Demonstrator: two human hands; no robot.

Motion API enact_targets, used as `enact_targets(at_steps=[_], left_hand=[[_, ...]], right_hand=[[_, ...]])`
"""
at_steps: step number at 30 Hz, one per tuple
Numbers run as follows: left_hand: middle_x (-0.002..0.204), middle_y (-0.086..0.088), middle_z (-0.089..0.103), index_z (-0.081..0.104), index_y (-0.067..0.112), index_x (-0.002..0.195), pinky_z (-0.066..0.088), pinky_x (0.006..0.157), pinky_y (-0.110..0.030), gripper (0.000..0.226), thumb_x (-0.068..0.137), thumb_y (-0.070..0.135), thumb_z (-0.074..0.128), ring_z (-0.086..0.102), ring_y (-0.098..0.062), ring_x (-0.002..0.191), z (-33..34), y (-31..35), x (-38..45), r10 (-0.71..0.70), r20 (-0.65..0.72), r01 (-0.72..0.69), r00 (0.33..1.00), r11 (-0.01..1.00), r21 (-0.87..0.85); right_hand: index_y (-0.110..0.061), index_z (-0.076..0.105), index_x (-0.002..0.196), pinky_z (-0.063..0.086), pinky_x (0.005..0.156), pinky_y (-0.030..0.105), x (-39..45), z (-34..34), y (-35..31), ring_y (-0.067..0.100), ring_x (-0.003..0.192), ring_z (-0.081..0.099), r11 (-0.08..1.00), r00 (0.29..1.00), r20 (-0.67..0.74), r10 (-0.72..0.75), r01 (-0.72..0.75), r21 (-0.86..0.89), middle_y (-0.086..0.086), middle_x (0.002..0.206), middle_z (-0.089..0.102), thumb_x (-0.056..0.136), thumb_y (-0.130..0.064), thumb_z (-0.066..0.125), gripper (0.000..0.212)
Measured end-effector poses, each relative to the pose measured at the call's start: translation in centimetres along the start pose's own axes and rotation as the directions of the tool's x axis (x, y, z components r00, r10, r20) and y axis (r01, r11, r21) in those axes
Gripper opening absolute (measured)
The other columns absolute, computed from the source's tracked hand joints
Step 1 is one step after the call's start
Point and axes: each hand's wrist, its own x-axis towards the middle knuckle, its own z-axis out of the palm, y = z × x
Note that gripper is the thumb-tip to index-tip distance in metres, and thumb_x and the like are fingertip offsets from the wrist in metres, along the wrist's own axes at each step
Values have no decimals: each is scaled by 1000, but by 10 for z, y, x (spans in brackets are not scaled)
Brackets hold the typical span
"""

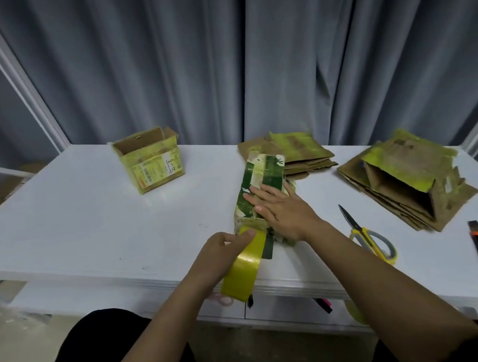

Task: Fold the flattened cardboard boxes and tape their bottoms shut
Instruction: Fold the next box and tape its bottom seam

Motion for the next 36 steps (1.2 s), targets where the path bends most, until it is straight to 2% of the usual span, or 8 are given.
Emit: enact_targets(at_steps=[3, 6, 11, 15, 21, 27, 33, 36], left_hand=[[84, -4, 52, 49, 14, 79, 39, 71, -32, 48, 79, 61, 61, 51, -16, 77, -2, 3, 0, 23, -6, -23, 1000, 1000, 13], [88, -8, 62, 59, 11, 79, 47, 77, -36, 48, 80, 59, 60, 59, -20, 81, -6, 3, 1, 14, -13, -14, 1000, 1000, -15], [87, 1, 56, 53, 18, 83, 47, 84, -38, 30, 91, 47, 53, 54, -16, 82, -11, 7, 4, -28, 2, 28, 1000, 999, -21], [102, -1, 54, 47, 26, 107, 48, 94, -42, 24, 91, 43, 52, 56, -19, 96, -9, 12, 8, -61, 95, 71, 994, 993, -99], [104, 7, 58, 52, 34, 103, 49, 95, -41, 14, 94, 44, 47, 59, -15, 98, -10, 12, 11, 37, 122, -38, 992, 999, 7], [124, 1, 57, 58, 30, 115, 45, 100, -44, 37, 86, 52, 51, 57, -19, 110, -15, 7, 8, 65, 97, -73, 993, 994, 86], [93, 5, 56, 52, 23, 104, 44, 63, -23, 23, 98, 43, 43, 53, -7, 76, -19, 14, 13, -82, 152, 65, 985, 991, 117], [95, 4, 53, 49, 27, 113, 47, 62, -22, 27, 96, 47, 45, 55, -10, 80, -22, 21, 20, -136, 223, 97, 965, 979, 176]], right_hand=[[-38, 13, 152, -10, 119, 40, 2, -4, 0, 6, 147, -2, 999, 1000, 0, -3, 3, 37, -17, 160, 6, 105, -37, 15, 47], [-34, 13, 152, -13, 118, 39, 0, -15, 3, 8, 147, -6, 990, 997, 76, -31, 20, 142, -12, 161, 2, 103, -29, 31, 53], [-42, 0, 151, -15, 116, 44, 4, -20, 4, 14, 146, -18, 996, 976, 203, -80, 88, -30, -7, 160, -16, 91, -45, 54, 80], [-41, -5, 150, -10, 117, 46, 10, -14, 8, 18, 147, -15, 974, 981, 157, -113, 140, -176, -4, 160, -15, 90, -42, 60, 88], [-41, -1, 151, -3, 118, 44, 10, -11, 7, 17, 148, -12, 986, 990, 115, -78, 93, -137, -4, 161, -11, 93, -34, 56, 82], [-41, 1, 151, 1, 120, 45, 16, -14, 3, 16, 148, -9, 995, 996, 92, -22, 30, -94, -6, 161, -8, 92, -31, 55, 80], [-41, 5, 151, 4, 119, 41, 24, -22, -2, 15, 148, -7, 999, 995, 102, 10, -6, -33, -6, 162, -5, 90, -29, 59, 82], [-40, 4, 152, 6, 119, 40, 21, -22, 3, 16, 148, -8, 1000, 996, 83, 17, -17, -3, -5, 162, -5, 89, -30, 61, 85]])
